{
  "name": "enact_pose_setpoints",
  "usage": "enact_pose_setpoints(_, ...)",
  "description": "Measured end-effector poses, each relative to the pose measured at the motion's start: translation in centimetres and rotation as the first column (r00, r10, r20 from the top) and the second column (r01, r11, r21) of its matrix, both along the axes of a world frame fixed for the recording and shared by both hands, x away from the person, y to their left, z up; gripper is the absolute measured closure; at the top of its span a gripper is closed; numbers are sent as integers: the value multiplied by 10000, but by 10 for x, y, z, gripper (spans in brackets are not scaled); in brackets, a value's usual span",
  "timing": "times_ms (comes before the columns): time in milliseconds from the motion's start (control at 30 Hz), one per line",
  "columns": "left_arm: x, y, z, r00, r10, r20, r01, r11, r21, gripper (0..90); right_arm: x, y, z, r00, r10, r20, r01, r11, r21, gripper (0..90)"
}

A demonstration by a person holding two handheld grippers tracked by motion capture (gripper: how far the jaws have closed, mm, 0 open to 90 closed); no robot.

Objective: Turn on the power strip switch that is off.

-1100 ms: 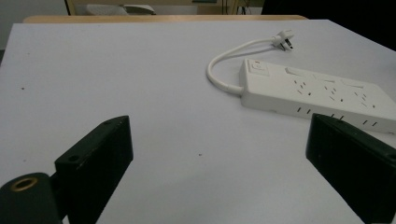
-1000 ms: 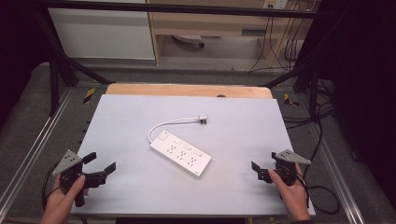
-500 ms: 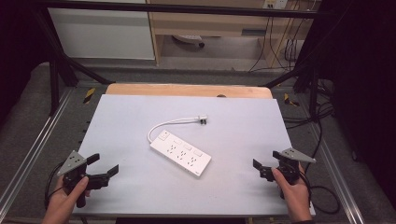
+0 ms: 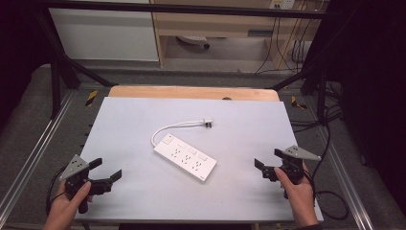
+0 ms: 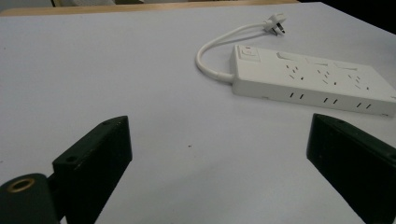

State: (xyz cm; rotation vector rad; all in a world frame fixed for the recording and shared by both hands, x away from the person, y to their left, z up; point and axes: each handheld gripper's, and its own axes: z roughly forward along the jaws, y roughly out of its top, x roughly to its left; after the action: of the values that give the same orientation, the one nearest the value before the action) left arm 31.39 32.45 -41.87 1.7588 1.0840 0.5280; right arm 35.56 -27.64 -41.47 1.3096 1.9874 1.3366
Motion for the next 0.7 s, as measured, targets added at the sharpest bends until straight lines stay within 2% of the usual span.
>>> enact_pose_setpoints(300,0,-1,0,10000,-54,-5,54,10000,47,68,7,15,8,9990,447,-41,-447,9990,-20,38)
enact_pose_setpoints(700,0,-1,-1,10000,-68,-43,68,9999,78,60,17,31,17,9964,828,173,-827,9966,-42,30)
